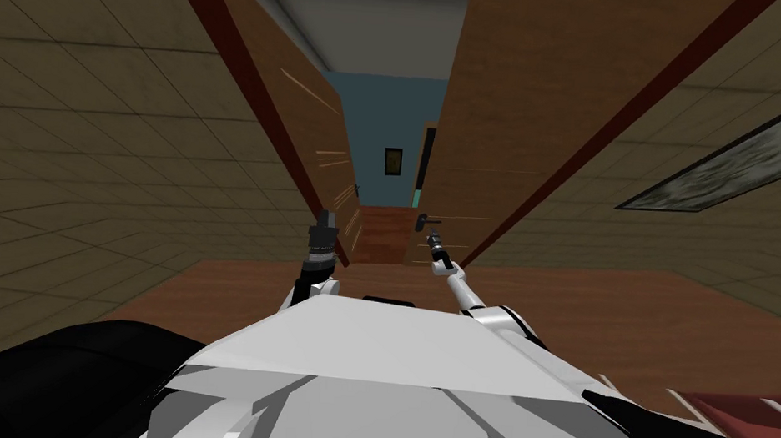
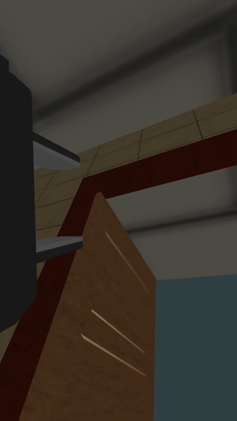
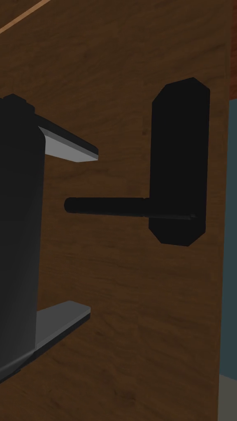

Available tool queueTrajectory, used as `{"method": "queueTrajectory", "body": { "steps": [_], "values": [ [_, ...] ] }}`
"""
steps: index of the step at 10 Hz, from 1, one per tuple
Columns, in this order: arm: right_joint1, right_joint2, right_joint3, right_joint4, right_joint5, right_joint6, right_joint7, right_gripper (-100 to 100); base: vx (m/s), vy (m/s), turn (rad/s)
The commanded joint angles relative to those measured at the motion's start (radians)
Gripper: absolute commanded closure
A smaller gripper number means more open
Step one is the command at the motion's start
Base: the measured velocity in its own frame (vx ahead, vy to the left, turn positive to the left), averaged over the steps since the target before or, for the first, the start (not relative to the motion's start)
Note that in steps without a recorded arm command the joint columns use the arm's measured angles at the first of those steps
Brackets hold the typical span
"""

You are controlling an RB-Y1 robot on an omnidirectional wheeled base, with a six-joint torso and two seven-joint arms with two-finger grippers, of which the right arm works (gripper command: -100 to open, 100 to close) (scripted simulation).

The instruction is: Push the door open

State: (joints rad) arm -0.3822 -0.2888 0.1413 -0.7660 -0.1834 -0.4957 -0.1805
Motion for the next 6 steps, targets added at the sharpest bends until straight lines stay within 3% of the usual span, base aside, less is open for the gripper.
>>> {"method": "queueTrajectory", "body": {
  "steps": [1,5,6],
  "values": [
    [-0.018,-0.006,0.003,0.035,-0.004,-0.005,-0.007,-100,-0.002,-0.102,0.065],
    [-0.054,-0.017,0.01,0.101,-0.014,-0.007,-0.017,-100,-0.011,-0.103,0.061],
    [-0.048,-0.016,0.009,0.09,-0.012,-0.006,-0.016,-100,-0.005,-0.036,0.013]
  ]
}}
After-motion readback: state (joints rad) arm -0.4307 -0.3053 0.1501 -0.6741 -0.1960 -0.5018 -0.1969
